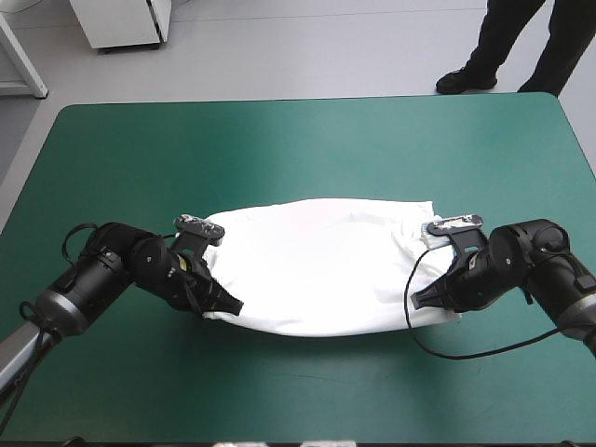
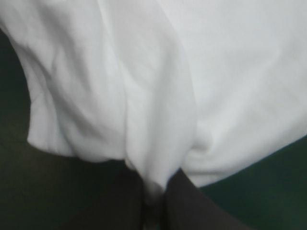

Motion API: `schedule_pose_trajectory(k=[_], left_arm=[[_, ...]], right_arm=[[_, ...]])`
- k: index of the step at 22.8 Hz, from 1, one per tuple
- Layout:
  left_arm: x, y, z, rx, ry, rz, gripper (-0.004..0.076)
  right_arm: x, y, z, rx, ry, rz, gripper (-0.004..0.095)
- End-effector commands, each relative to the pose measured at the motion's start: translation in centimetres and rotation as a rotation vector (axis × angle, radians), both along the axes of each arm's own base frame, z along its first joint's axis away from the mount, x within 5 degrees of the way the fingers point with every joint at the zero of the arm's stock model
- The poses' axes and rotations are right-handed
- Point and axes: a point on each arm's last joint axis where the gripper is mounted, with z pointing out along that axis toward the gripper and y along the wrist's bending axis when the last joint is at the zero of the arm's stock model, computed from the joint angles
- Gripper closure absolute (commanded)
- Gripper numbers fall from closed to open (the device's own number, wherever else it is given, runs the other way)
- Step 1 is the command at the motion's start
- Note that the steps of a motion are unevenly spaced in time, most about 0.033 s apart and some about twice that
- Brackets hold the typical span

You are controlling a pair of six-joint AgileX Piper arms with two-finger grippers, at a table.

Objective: Fold the cloth

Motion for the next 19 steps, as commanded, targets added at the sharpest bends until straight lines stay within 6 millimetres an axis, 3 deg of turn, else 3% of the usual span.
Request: schedule_pose_trajectory(k=[1, 6, 8, 14, 19], left_arm=[[-0.1, -0.4, 3.5, -0.071, -0.095, -0.005, 0.0734], [1.4, -0.4, 7.1, -0.1, -0.302, 0.009, 0.0734], [2.3, -0.3, 7.6, -0.095, -0.409, 0.033, 0.0734], [6.3, -0.7, 6.6, -0.017, -0.609, 0.083, 0.0734], [9.2, -1.9, 3.8, 0.034, -0.629, 0.036, 0.0734]], right_arm=[[0.0, -0.1, 3.2, 0.032, -0.124, -0.014, 0.0921], [2.4, -0.2, 8.0, 0.052, -0.407, -0.056, 0.0921], [3.7, -0.2, 8.8, 0.04, -0.481, -0.08, 0.0921], [8.5, 0.5, 7.5, 0.021, -0.616, -0.12, 0.0921], [11.2, 1.5, 4.9, 0.027, -0.609, -0.111, 0.0921]])
